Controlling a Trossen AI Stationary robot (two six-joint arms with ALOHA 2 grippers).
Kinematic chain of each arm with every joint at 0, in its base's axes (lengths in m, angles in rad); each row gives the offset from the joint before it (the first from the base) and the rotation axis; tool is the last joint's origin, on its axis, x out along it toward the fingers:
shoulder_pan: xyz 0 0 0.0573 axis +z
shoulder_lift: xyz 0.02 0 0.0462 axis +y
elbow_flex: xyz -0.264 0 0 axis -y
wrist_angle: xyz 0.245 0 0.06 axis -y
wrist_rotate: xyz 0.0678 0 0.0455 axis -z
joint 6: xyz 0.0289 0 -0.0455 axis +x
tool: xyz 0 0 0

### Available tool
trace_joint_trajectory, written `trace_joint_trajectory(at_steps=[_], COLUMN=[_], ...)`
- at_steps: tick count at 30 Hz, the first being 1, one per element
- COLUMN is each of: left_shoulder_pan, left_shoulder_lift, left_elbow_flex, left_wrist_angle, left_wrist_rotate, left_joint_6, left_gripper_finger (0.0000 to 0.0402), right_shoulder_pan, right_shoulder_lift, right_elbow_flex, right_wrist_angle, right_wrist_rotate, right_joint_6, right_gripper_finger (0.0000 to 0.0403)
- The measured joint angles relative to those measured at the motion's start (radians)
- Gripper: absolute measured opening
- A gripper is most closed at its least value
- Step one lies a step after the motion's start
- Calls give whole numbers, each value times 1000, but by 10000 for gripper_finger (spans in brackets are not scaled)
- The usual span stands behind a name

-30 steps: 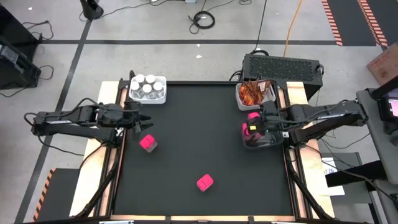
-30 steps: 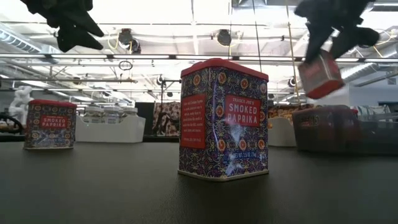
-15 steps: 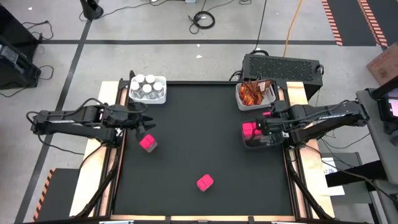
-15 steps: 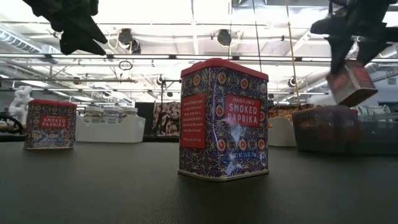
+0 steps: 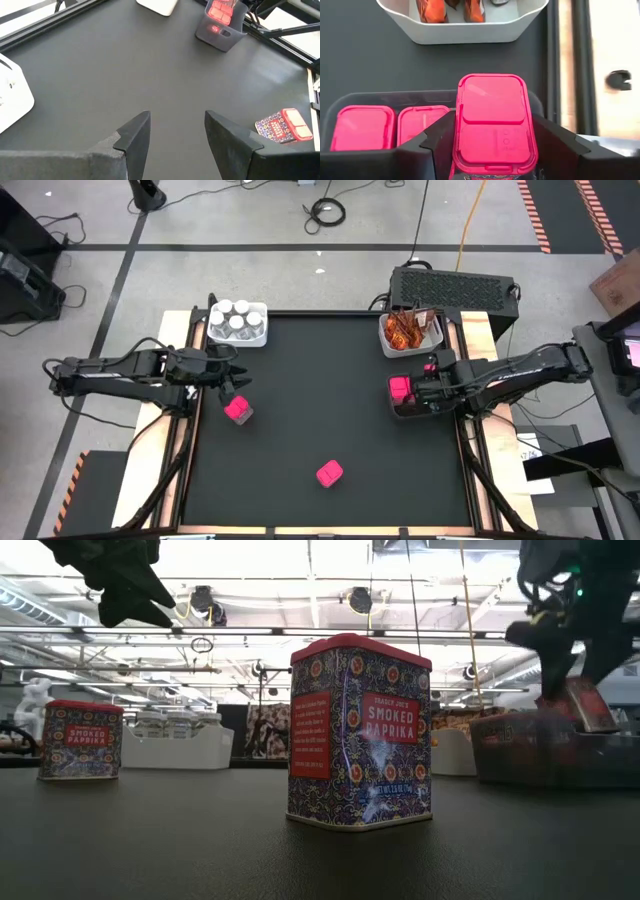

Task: Sort spices by type
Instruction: Put the red seasoning can into the black transparent bin

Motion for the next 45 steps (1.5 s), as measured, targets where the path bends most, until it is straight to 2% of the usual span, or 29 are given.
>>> trace_joint_trajectory(at_steps=[7,11,15,20,26,30,38,45], left_shoulder_pan=[0,0,0,0,0,0,0,0], left_shoulder_lift=[0,0,0,0,0,0,0,1], left_elbow_flex=[0,0,0,0,0,0,0,18], left_wrist_angle=[0,0,0,0,1,1,7,22], left_wrist_rotate=[0,0,12,15,19,27,40,137], left_joint_6=[-4,-26,-27,-26,-26,-26,-30,-81], left_gripper_finger=[192,192,192,192,192,192,192,192], right_shoulder_pan=[0,0,0,-1,0,-1,0,0], right_shoulder_lift=[1,6,8,12,12,12,13,13], right_elbow_flex=[-112,-131,-145,-144,-144,-143,-50,114], right_wrist_angle=[163,178,219,257,273,272,239,189], right_wrist_rotate=[31,69,64,35,26,15,-13,25], right_joint_6=[-28,-29,-67,-124,-130,-111,-190,-325], right_gripper_finger=[213,213,214,238,275,284,273,260])
